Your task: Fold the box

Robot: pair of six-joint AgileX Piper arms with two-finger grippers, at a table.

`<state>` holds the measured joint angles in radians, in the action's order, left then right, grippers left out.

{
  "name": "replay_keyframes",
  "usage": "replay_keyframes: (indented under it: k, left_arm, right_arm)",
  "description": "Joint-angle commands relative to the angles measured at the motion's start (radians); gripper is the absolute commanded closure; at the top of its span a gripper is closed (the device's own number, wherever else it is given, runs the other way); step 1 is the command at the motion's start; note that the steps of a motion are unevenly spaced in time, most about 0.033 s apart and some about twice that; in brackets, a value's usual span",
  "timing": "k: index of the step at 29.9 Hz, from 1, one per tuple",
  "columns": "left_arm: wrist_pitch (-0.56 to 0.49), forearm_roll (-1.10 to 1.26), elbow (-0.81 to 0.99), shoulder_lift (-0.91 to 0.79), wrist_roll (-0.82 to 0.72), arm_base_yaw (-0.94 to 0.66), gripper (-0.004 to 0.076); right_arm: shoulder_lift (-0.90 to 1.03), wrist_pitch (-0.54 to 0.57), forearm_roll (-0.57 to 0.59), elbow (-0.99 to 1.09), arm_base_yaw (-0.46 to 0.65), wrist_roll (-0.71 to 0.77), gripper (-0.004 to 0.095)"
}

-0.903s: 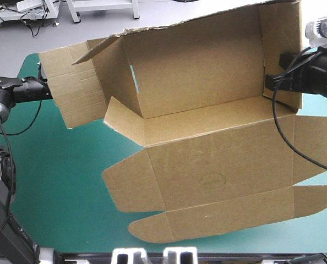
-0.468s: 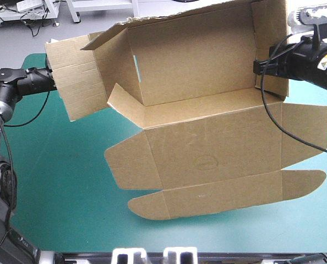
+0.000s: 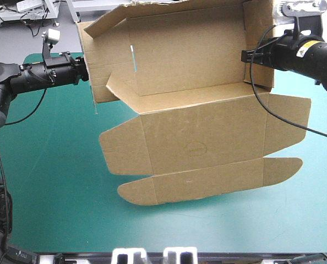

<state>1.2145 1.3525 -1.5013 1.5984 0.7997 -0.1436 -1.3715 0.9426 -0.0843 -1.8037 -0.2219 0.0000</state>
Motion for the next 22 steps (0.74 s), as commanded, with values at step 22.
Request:
replay_keyframes:
  k: [22]
  left_arm:
    - [0.058,0.056,-0.032,-0.099,0.006,0.113,0.0713]
  right_arm:
    - [-0.06,-0.129,-0.085,-0.021,0.004,0.009,0.0926]
